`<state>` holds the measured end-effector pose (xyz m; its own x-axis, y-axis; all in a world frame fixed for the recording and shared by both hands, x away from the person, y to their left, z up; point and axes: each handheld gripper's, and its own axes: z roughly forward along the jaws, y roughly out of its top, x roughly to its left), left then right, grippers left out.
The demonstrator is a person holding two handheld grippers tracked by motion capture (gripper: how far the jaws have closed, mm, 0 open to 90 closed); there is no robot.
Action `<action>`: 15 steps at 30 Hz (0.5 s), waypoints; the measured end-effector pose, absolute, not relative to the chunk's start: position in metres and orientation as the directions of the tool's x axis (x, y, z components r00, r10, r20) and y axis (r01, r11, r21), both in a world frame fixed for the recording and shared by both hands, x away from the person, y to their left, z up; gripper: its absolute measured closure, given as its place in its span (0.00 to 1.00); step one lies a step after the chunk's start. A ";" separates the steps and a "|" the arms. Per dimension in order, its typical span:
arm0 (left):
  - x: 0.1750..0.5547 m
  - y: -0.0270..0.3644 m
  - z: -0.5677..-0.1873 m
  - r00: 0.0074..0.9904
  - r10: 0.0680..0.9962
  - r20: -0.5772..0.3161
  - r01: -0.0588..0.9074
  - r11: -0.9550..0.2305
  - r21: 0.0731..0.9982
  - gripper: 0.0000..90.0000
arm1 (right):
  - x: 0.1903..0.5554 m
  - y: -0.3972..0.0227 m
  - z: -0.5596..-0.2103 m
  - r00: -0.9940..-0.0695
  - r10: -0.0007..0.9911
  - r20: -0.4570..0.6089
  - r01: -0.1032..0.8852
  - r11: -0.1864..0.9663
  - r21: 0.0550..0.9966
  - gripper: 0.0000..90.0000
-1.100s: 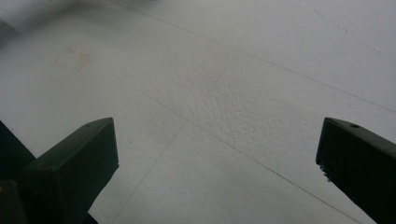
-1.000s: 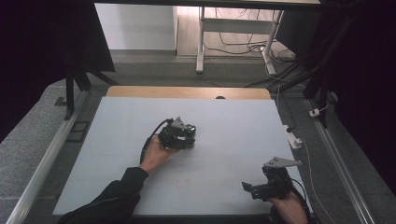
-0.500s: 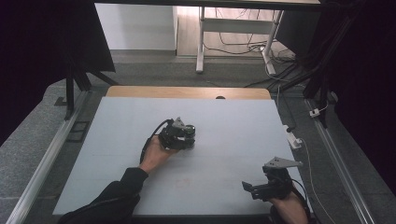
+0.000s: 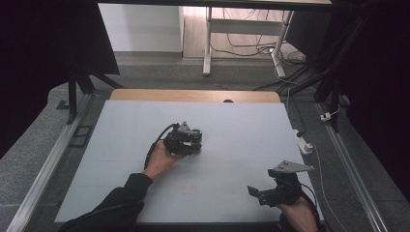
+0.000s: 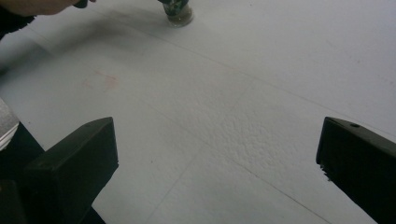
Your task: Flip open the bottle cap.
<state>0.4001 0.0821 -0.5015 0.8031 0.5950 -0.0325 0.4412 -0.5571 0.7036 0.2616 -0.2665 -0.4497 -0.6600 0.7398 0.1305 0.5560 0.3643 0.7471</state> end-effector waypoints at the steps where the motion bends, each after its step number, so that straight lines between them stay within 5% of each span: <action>1: 0.400 0.082 -0.502 0.803 0.595 -0.031 0.441 -0.558 0.704 0.60 | 0.262 -0.266 -0.450 -0.660 0.740 0.131 0.556 0.364 0.747 0.00; 15: 0.400 0.082 -0.502 0.805 0.593 -0.034 0.440 -0.557 0.704 0.60 | 0.274 -0.240 -0.432 -0.732 0.672 0.114 0.482 0.392 0.784 0.00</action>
<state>0.4003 0.0824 -0.5017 0.8046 0.5928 -0.0341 0.4403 -0.5571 0.7041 0.2745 -0.2401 -0.4322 -0.7317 0.6720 0.1137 0.4818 0.3921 0.7837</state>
